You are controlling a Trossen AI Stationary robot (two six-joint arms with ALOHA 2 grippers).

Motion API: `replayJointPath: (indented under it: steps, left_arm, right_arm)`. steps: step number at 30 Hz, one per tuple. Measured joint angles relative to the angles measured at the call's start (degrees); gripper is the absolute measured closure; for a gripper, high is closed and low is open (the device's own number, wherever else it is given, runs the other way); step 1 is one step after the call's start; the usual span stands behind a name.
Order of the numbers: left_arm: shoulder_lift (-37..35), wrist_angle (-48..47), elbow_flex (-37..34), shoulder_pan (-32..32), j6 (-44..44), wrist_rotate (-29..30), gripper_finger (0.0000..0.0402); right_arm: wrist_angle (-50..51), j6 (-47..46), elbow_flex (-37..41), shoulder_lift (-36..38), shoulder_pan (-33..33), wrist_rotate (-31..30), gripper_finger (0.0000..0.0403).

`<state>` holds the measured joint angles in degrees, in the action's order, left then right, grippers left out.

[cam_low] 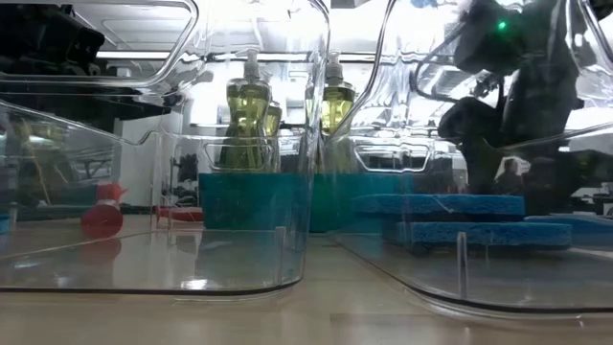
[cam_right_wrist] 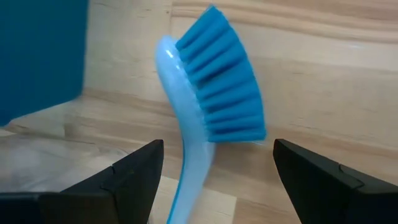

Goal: Pick & Place Kitchen Sink Supplies
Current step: Put the blue dish brush into the left transparent bin

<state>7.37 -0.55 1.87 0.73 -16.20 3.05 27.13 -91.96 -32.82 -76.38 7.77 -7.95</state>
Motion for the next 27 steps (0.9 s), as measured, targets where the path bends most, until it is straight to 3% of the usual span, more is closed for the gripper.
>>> replayJointPath:
  steps: [13,27]
  left_arm:
    - [0.0,0.0,0.0,0.0,0.0,0.0,0.0057]
    - [0.0,0.0,0.0,0.0,0.0,0.0,0.0057]
  right_arm:
    - [-1.8,0.9,-0.3,-3.4,-1.9,0.7,0.0105]
    - [4.8,3.4,-0.3,-3.4,-2.5,0.7,0.0105]
